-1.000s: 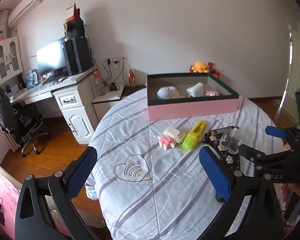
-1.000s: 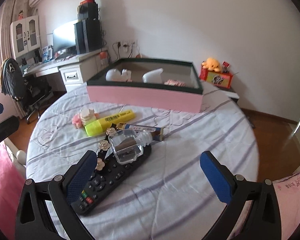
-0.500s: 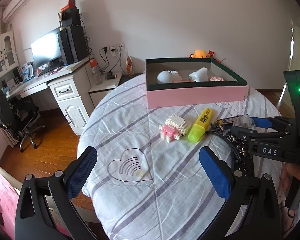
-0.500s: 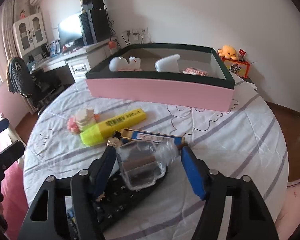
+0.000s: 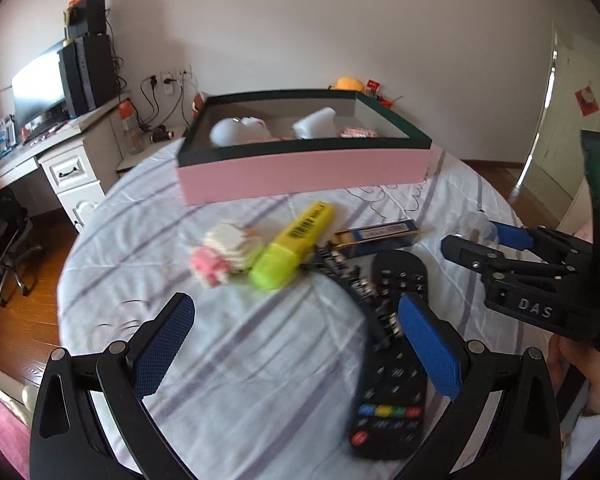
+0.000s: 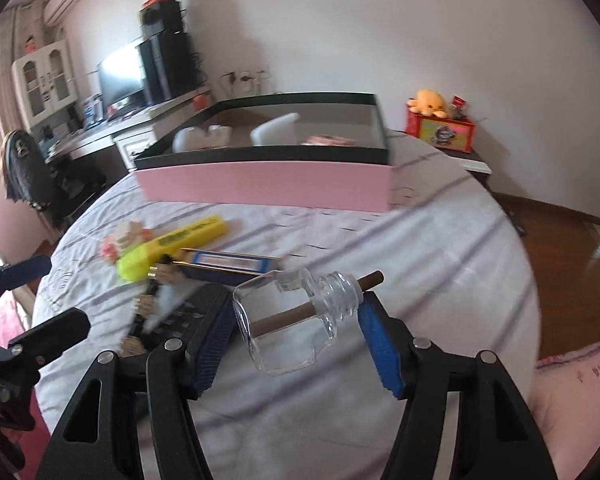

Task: Organize rigid objects
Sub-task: 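Grasp the glass bottle with the right tool while the left tool approaches the black keychain, then grasp the black metal keychain with the left tool while the right tool holds the bottle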

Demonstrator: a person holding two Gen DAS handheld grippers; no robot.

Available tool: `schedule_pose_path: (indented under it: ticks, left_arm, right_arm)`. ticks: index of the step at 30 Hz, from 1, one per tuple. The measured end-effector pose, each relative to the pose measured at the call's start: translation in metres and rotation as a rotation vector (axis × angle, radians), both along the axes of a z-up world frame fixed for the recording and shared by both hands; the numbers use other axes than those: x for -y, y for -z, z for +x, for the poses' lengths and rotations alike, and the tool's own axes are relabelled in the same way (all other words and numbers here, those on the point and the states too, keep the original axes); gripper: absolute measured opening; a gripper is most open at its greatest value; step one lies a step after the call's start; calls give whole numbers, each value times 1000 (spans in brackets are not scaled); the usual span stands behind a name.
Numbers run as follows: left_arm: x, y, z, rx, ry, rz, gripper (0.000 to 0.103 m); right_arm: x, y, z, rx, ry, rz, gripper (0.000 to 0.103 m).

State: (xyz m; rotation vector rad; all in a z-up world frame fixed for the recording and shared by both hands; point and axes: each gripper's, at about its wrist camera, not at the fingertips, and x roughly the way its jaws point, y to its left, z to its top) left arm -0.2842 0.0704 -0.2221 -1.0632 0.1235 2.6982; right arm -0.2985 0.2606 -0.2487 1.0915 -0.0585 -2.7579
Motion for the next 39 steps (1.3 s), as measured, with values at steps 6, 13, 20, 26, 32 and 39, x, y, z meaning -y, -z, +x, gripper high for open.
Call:
schedule_pose_path:
  ticks: [6, 13, 20, 26, 32, 39]
  left_arm:
    - [-16, 14, -13, 45, -2, -4, 98]
    - [-19, 21, -18, 75, 56, 7, 58]
    - [-25, 18, -14, 77, 132, 30, 31]
    - [-23, 15, -7, 72, 123, 1, 26]
    - [-10, 13, -3, 67, 92, -35, 18]
    - [9, 19, -6, 101, 62, -15, 20]
  right_arm:
    - [-16, 15, -4, 21, 7, -27, 65]
    - [-19, 20, -9, 10, -8, -57, 65]
    - [-16, 22, -10, 21, -15, -38, 65]
    - [-14, 23, -9, 20, -12, -26, 65]
    - [-13, 24, -9, 20, -14, -13, 65]
    - [-12, 24, -9, 21, -11, 0, 65]
